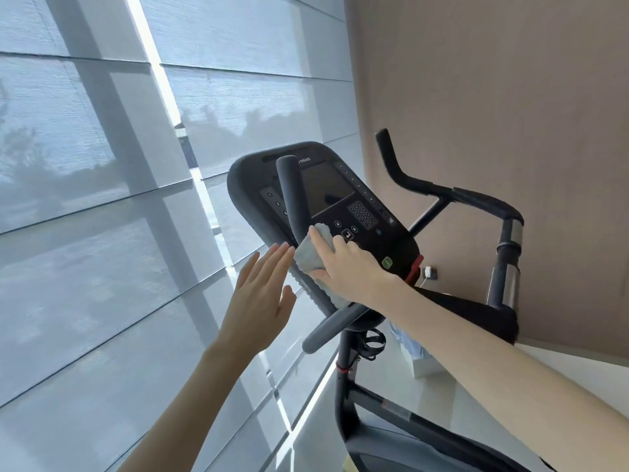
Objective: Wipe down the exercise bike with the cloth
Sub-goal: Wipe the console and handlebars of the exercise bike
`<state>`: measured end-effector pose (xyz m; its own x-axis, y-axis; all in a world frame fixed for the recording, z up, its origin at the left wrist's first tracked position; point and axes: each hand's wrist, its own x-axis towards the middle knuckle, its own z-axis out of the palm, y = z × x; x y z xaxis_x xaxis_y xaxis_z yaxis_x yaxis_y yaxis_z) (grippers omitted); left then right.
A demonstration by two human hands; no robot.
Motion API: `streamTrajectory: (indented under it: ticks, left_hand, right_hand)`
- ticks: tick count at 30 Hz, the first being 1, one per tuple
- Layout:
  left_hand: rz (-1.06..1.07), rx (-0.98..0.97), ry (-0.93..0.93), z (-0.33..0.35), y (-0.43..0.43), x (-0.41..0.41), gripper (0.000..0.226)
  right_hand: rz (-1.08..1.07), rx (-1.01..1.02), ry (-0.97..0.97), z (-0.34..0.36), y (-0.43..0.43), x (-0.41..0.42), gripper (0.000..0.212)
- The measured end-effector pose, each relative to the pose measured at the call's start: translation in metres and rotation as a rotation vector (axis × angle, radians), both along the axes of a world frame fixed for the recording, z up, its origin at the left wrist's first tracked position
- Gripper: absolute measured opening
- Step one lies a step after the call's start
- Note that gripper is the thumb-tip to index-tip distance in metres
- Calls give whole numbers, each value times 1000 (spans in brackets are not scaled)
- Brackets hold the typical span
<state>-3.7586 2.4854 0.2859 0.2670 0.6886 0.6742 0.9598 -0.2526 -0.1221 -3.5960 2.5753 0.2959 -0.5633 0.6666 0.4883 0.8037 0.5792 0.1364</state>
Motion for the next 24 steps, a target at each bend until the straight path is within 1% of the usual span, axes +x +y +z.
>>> streamTrajectory:
  ticks: [3,5,9,10,13,17,21,23,24]
  left_hand:
    - [-33,-23,7,-6,9,-2,51]
    - [-57,-29,-2,-9,13,1,51]
    - [-91,-20,-40,-12,15,15,51]
    - [-101,-20,-46,-13,15,19,51]
    - [-123,-24,-49,-17,12,35,51]
    - [-141,-46,-40,-27,9,57,51]
    - [-124,-59,-1,-37,8,72,50]
    - [-106,-58,3,-40,8,77,52]
    - [-98,-55,6,-42,9,78,52]
  right_hand:
    - [-35,112,-44,-6,-9,11,71]
    - [-35,142,-74,-9,-20,20,66]
    - [-41,251,-224,-7,-47,49,56]
    - [-36,240,-241,-7,-52,58,54]
    - [81,90,-193,-15,-59,84,58]
    - [68,-30,-93,-21,-67,120,63]
    - [77,-207,-53,-25,-77,169,55]
    - [73,-338,38,-22,-81,195,49]
    - [92,-399,119,-21,-83,204,48]
